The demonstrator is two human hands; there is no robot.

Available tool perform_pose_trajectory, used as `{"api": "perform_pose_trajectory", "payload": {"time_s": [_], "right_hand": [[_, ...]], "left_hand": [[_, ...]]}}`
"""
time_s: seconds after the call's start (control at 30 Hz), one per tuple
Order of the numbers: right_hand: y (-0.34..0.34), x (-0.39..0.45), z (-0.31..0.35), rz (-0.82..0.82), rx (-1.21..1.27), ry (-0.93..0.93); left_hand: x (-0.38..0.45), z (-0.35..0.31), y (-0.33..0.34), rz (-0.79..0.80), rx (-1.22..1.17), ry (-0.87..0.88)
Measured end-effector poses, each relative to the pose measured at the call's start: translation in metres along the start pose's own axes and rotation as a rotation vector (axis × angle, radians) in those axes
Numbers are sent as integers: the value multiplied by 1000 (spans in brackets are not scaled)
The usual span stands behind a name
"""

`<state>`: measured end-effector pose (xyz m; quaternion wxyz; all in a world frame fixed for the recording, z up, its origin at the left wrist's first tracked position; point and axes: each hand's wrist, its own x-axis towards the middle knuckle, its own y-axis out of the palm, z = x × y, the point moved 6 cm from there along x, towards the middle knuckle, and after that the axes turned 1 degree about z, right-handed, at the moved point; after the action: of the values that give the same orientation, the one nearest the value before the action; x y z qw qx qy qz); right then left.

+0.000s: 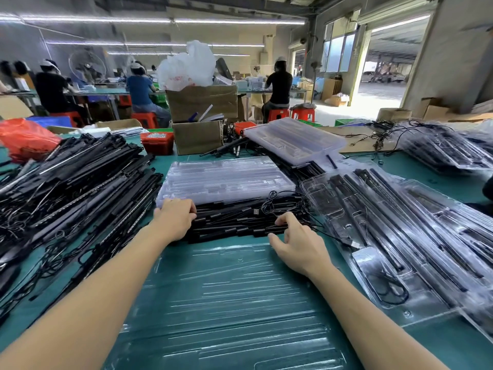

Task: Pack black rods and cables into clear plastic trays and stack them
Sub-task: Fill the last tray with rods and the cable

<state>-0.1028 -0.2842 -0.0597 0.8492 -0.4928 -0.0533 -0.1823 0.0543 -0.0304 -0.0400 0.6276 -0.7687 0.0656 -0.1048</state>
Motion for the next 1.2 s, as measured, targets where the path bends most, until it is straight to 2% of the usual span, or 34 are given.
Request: {"api": "perform_pose_trajectory", "payload": {"time_s": [0.17, 0.23, 0.37, 0.47, 0.6, 0.67, 0.8, 0.87, 1.07, 1.2], "right_hand": [[-3, 0, -1, 14, 70, 2], [-4, 1, -3, 18, 175, 25], [-16, 1, -7, -41, 652, 54], [-24, 2, -12, -124, 834, 68], [-26, 2, -18, -178, 985, 103], [-26, 1, -21, -199, 1039, 138], [-27, 3, -23, -233, 1159, 179], [-27, 2, -23, -225, 1141, 166], [-28, -1, -23, -200, 1114, 161], [-28, -1, -24, -193, 1118, 167]], "left_hand": [[-2, 7, 1, 51, 82, 22], [-9, 9, -2, 23, 108, 17], [-35, 11, -33, -330, 123, 14], [-59, 13, -46, -398, -114, -16], [-105, -5, -49, -390, -394, 125], [-129, -17, -49, -357, -421, 230], [-171, -31, -39, -89, -539, 438], [-183, -28, -36, -28, -574, 458], [-198, -2, -33, -81, -421, 443], [-205, 8, -31, -20, -415, 456]]}}
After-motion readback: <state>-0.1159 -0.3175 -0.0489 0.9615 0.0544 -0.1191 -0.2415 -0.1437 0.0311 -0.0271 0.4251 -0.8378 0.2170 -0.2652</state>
